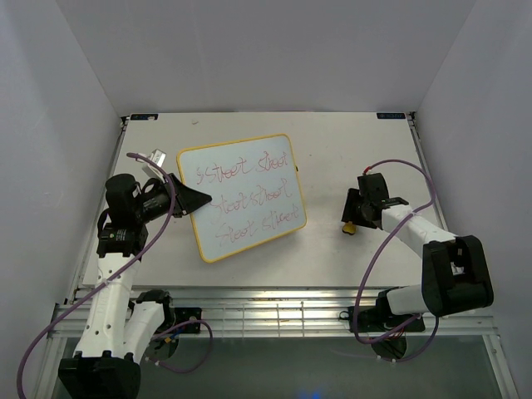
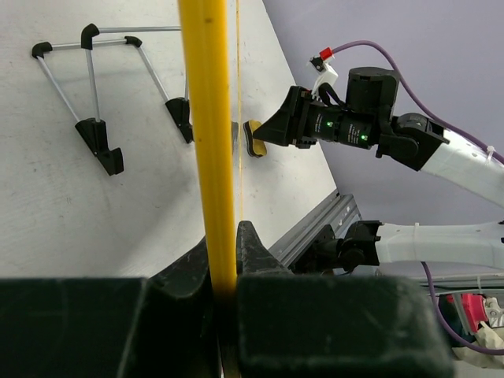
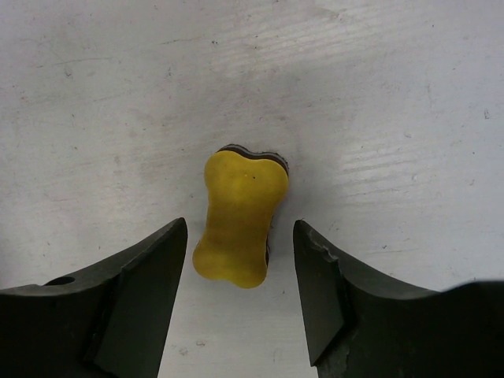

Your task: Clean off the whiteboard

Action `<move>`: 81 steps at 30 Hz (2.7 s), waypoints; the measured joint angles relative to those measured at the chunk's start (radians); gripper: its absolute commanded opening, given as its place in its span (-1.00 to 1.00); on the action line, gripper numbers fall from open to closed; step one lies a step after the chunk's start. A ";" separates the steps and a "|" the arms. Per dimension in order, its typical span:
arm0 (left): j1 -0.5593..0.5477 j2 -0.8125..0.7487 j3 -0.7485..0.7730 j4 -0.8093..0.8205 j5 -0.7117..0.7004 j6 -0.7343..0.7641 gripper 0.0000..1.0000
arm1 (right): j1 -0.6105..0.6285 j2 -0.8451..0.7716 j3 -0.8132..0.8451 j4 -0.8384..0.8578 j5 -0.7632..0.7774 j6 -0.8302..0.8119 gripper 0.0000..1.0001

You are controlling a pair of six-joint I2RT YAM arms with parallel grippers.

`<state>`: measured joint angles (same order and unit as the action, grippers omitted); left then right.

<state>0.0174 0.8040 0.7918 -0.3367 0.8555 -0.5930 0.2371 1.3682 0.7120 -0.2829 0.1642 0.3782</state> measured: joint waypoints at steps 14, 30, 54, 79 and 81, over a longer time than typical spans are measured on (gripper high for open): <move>0.000 0.000 0.000 -0.001 -0.002 0.014 -1.00 | 0.004 0.037 0.000 0.003 0.002 0.000 0.01; -0.037 -0.001 0.000 -0.008 -0.008 0.029 -1.00 | 0.006 0.056 0.000 0.014 0.010 0.000 -0.06; -0.047 -0.001 -0.037 0.006 0.006 0.042 -1.00 | 0.007 -0.111 0.009 -0.045 0.024 -0.026 -0.26; -0.199 0.192 -0.275 0.368 0.069 -0.144 -1.00 | 0.718 0.098 0.465 0.044 -0.230 -0.188 -0.36; -0.201 0.192 -0.282 0.367 0.074 -0.148 -1.00 | 0.737 0.143 0.500 0.047 -0.222 -0.199 -0.36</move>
<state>-0.1841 0.9958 0.5095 0.0307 0.9295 -0.7414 0.9741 1.5112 1.2118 -0.2356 -0.0574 0.1795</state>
